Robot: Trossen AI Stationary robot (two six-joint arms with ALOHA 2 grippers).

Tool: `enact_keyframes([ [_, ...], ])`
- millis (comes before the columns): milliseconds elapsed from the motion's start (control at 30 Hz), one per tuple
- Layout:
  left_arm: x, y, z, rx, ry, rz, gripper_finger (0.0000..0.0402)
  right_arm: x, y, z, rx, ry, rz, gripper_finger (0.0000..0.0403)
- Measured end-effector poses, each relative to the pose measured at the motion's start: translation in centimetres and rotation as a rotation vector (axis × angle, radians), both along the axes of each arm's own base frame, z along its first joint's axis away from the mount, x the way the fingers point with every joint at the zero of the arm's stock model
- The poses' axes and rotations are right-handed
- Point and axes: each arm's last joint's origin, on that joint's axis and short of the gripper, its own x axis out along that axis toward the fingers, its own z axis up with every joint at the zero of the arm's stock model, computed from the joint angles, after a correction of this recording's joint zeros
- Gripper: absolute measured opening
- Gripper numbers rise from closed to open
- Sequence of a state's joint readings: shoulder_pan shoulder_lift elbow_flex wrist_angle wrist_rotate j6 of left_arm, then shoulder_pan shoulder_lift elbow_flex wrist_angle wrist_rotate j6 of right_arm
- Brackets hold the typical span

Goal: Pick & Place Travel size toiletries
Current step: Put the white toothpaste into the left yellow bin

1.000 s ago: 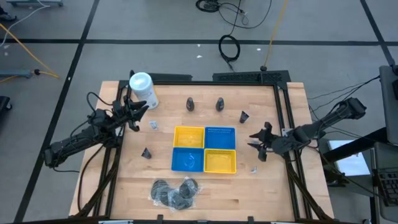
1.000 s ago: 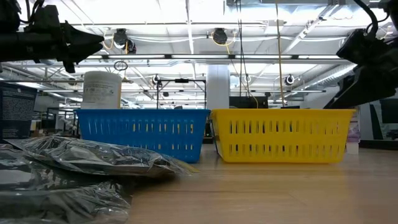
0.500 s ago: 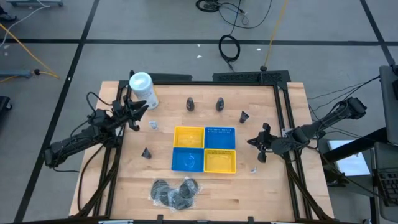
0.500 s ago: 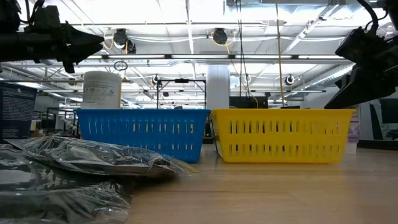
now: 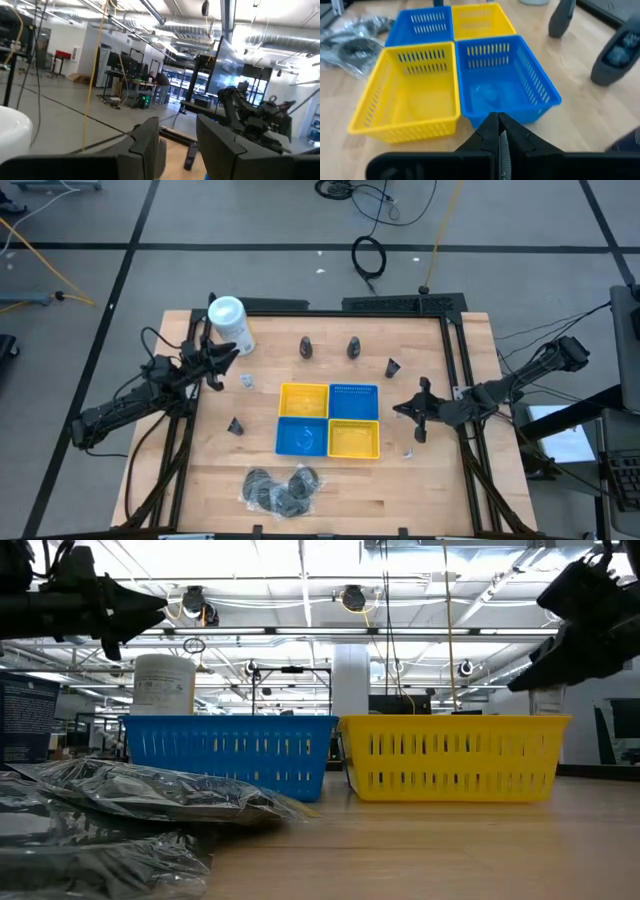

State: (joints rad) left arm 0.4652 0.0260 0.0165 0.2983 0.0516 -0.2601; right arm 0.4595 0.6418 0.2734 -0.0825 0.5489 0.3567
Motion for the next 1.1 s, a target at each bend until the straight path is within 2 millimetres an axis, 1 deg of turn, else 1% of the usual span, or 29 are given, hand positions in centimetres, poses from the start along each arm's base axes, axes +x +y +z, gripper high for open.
enact_keyframes([
  [67, 0.1, 0.0, -0.3, -0.026, 0.022, -0.005, 0.0131, 0.2, 0.1, 0.7, 0.0, -0.012, 0.003, 0.0],
  [133, 0.2, 0.0, -0.6, -0.058, 0.049, -0.012, 0.0131, 0.4, 0.1, 1.9, -0.01, -0.027, 0.009, 0.0],
  [333, 0.4, -0.2, -1.4, -0.125, 0.109, -0.055, 0.0131, 1.1, 0.0, 6.5, -0.053, -0.047, 0.004, 0.0],
  [433, 0.5, -0.5, -1.4, -0.13, 0.103, -0.083, 0.0131, 1.9, 0.0, 7.7, -0.071, -0.053, -0.008, 0.0],
  [533, 0.7, -0.7, -1.1, -0.13, 0.081, -0.104, 0.0131, 3.0, -0.1, 7.8, -0.088, -0.019, -0.024, 0.0],
  [767, 1.7, -1.4, -0.8, -0.123, 0.069, -0.172, 0.0131, 6.6, -0.2, 7.5, -0.066, -0.022, 0.047, 0.0],
  [867, 2.3, -1.6, -1.0, -0.139, 0.093, -0.17, 0.0131, 7.8, -0.3, 7.5, -0.057, -0.02, 0.064, 0.0],
  [1100, 3.8, -2.1, -1.2, -0.149, 0.097, -0.126, 0.0131, 10.5, 0.0, 8.1, -0.044, -0.088, 0.151, 0.0],
])
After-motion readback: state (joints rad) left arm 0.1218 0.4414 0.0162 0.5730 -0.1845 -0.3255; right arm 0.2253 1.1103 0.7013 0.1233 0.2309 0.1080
